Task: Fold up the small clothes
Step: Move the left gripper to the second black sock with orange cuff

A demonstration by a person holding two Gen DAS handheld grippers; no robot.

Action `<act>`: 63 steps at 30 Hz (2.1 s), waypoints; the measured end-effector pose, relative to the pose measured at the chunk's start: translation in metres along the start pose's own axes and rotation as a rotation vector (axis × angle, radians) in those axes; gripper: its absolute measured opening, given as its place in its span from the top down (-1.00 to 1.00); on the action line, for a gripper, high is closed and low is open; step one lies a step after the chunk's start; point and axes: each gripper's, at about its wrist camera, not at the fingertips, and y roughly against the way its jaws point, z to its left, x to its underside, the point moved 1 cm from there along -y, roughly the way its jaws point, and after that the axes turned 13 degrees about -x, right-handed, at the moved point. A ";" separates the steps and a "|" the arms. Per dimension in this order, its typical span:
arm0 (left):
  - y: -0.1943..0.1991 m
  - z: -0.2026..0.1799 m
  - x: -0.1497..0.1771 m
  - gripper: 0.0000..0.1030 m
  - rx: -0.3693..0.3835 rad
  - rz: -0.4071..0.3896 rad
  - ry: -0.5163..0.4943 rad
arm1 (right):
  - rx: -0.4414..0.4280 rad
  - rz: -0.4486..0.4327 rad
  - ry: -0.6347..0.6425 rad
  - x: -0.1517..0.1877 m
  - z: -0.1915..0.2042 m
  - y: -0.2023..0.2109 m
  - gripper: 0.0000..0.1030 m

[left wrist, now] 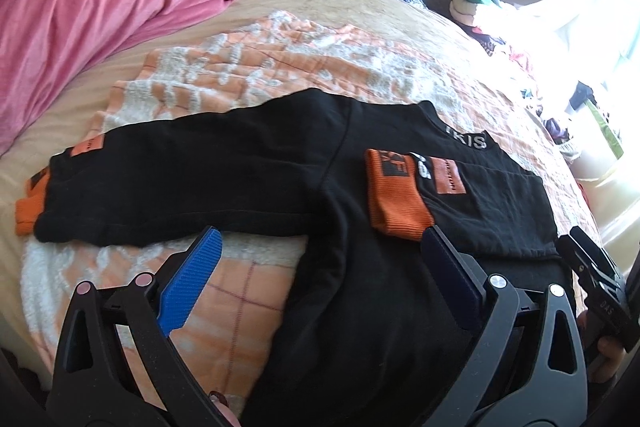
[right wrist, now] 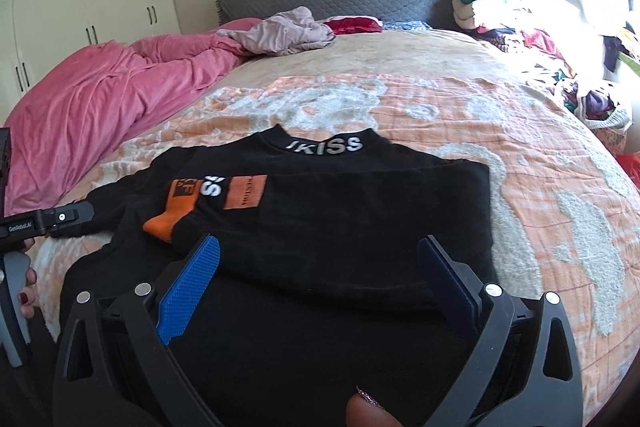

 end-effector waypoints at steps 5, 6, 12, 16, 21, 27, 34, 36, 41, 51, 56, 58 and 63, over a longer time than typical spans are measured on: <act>0.002 0.022 0.002 -0.81 -0.022 0.001 0.036 | -0.047 0.015 0.018 0.000 0.024 -0.007 -0.91; 0.002 0.025 0.002 -0.81 -0.023 0.003 0.042 | -0.049 0.017 0.025 0.000 0.028 -0.008 -0.91; 0.001 0.052 0.004 -0.81 -0.031 0.018 0.106 | -0.077 0.028 0.035 -0.002 0.051 -0.012 -0.91; 0.003 0.068 0.005 -0.81 -0.056 0.011 0.133 | -0.083 0.045 0.052 -0.003 0.066 -0.018 -0.91; 0.003 0.089 0.007 -0.81 -0.068 0.015 0.174 | -0.112 0.054 0.044 -0.005 0.084 -0.026 -0.91; 0.005 0.108 0.009 -0.81 -0.089 0.012 0.205 | -0.133 0.071 0.086 -0.007 0.110 -0.036 -0.91; 0.004 0.127 0.012 -0.81 -0.096 0.018 0.245 | -0.150 0.099 0.125 -0.005 0.132 -0.046 -0.91; 0.004 0.134 0.013 -0.81 -0.099 0.018 0.261 | -0.152 0.106 0.138 -0.004 0.138 -0.048 -0.91; 0.003 0.148 0.015 -0.81 -0.108 0.020 0.293 | -0.155 0.115 0.171 -0.003 0.151 -0.054 -0.91; -0.007 0.173 0.021 -0.81 -0.089 0.049 0.371 | -0.172 0.136 0.229 -0.003 0.179 -0.067 -0.91; -0.009 0.183 0.025 -0.81 -0.091 0.040 0.404 | -0.191 0.156 0.235 -0.001 0.191 -0.074 -0.91; -0.011 0.187 0.026 -0.81 -0.090 0.042 0.417 | -0.199 0.169 0.234 0.000 0.195 -0.078 -0.91; -0.020 0.200 0.030 -0.81 -0.071 0.042 0.483 | -0.204 0.182 0.248 0.000 0.205 -0.084 -0.91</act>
